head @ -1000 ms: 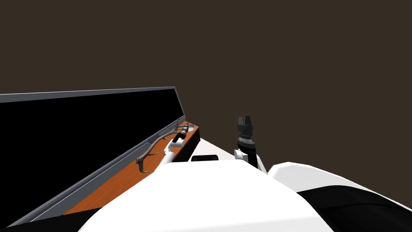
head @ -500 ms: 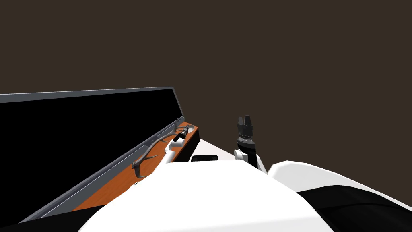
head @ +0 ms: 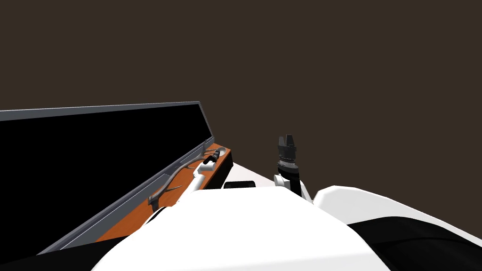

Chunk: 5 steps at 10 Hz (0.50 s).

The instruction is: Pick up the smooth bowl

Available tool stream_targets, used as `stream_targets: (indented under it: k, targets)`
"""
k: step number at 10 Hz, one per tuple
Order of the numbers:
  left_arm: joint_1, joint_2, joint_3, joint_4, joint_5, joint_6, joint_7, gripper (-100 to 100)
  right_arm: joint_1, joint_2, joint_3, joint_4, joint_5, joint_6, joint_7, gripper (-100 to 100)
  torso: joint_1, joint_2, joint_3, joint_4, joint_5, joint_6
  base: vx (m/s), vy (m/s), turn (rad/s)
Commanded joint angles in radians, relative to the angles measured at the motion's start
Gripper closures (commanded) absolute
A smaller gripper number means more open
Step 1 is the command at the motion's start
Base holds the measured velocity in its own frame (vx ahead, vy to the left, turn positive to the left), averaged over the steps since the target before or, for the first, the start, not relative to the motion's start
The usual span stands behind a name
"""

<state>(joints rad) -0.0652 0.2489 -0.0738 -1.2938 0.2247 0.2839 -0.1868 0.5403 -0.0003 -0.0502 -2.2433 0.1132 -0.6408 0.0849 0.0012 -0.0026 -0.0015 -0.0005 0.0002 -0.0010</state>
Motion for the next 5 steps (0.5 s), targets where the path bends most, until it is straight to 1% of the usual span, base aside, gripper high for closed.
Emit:
stream_targets:
  k: [1,2,3,4,5]
  targets:
    - [-0.022,0.004,0.005,0.050,0.009,0.036,0.001,-100,0.000,0.000,0.000,0.000,0.000,0.000,0.000,0,0.000,0.000,0.000,0.000,0.000,0.000,0.041,0.016,-0.068]
    - [-0.022,0.004,0.005,0.061,0.009,0.036,0.001,-100,0.000,0.000,0.000,0.000,0.000,0.000,0.000,0,0.000,-0.001,0.000,0.000,0.000,0.000,0.040,0.022,-0.047]
    - [-0.039,0.009,0.008,0.106,0.019,0.065,0.001,-100,0.000,0.000,0.000,0.000,0.000,0.000,0.000,0,0.000,-0.001,0.000,0.000,0.000,0.000,0.047,0.021,-0.077]
    - [-0.039,0.009,0.008,0.106,0.019,0.065,0.001,-100,0.000,0.000,0.000,0.000,0.000,0.000,0.000,0,0.001,-0.001,0.000,0.000,0.000,0.000,0.040,0.019,-0.028]
    - [-0.054,0.015,0.012,0.134,0.028,0.093,0.002,-100,0.000,0.000,0.000,0.000,0.000,0.000,0.000,0,0.000,-0.001,0.000,0.000,0.000,0.000,0.047,0.019,-0.066]
